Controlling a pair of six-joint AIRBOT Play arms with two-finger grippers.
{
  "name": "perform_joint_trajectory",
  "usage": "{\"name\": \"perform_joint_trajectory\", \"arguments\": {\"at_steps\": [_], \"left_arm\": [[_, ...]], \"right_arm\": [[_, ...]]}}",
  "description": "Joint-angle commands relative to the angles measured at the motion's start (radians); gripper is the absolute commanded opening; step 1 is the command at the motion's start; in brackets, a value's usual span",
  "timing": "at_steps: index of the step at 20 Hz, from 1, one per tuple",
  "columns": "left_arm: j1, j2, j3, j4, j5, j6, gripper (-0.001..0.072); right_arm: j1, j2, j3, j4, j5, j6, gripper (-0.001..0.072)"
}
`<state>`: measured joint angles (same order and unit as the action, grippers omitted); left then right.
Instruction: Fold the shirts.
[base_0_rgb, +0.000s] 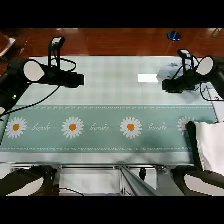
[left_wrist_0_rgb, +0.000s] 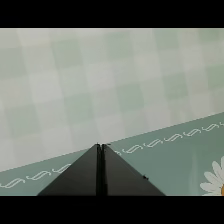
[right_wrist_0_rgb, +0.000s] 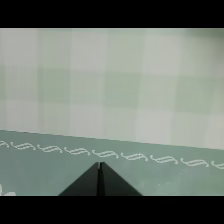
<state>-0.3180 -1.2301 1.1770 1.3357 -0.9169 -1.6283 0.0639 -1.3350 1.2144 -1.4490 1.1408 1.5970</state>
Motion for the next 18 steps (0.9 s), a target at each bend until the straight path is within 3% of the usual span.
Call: {"name": "perform_joint_trajectory", "arguments": {"at_steps": [1, 15, 18], "left_arm": [[0.000, -0.001, 0.001, 0.000, 0.000, 0.000, 0.0016], [0.000, -0.001, 0.001, 0.000, 0.000, 0.000, 0.0017], [0.000, -0.002, 0.000, 0.000, 0.101, 0.000, 0.0016]], "right_arm": [[0.000, 0.000, 0.000, 0.000, 0.000, 0.000, 0.0030], [0.000, 0.000, 0.000, 0.000, -0.002, 0.000, 0.0030], [0.000, 0.000, 0.000, -0.043, -0.137, -0.026, 0.0030]]}}
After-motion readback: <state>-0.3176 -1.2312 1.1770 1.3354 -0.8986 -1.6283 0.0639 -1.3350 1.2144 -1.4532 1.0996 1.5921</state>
